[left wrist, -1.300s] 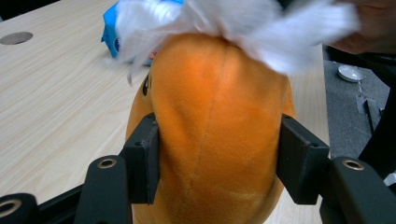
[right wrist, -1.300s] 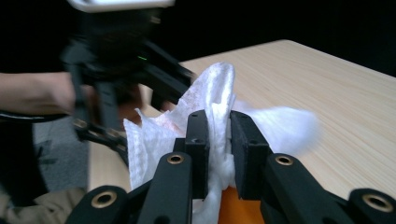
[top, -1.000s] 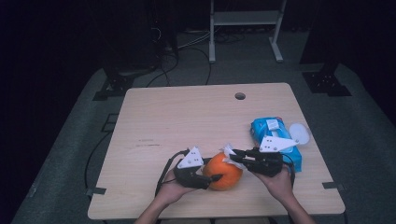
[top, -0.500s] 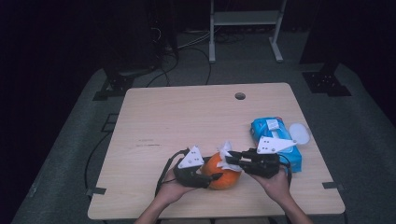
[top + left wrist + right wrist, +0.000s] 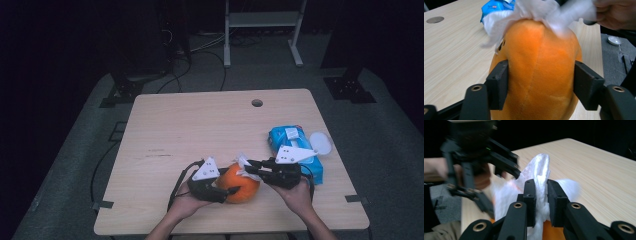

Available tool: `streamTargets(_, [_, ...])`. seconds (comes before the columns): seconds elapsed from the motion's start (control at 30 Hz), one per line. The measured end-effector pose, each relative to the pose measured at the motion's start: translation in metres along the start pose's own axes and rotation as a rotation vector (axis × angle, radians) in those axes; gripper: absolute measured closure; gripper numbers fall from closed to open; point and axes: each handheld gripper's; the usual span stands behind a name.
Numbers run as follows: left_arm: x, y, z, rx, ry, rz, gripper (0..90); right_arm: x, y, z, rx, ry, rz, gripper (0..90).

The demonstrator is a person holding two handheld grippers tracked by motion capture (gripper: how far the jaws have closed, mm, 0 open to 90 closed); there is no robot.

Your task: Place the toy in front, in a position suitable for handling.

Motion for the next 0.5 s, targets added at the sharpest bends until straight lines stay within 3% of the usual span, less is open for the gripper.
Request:
streamTargets(0.07, [0.002, 0.001, 0.002, -0.003, 0.001, 0.004, 37.0, 0.003, 0.004, -0.009, -0.006, 0.035, 0.01, 77.3])
streamTargets(0.13, [0.005, 0.001, 0.007, 0.024, -0.004, -0.001, 36.9, 0.01, 0.006, -0.018, -0.031, 0.068, 0.004, 77.3])
streamTargets(0.23, [0.006, 0.001, 0.012, 0.061, -0.001, -0.013, 36.4, 0.018, 0.008, -0.026, -0.071, 0.068, -0.031, 77.4])
streamTargets(0.33, [0.005, 0.001, 0.01, 0.051, 0.0, -0.006, 36.6, 0.014, 0.006, -0.016, -0.04, 0.062, -0.026, 77.5])
streamTargets(0.5, [0.007, 0.001, 0.01, 0.058, -0.01, -0.009, 36.6, 0.002, 0.0, 0.002, 0.019, 0.01, -0.02, 77.5])
Point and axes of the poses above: each handheld gripper's, and its own axes: x roughly forward along the jaws, y roughly out of its top, z roughly to its right, and after that the axes turned 2 degrees about -y, right-handed
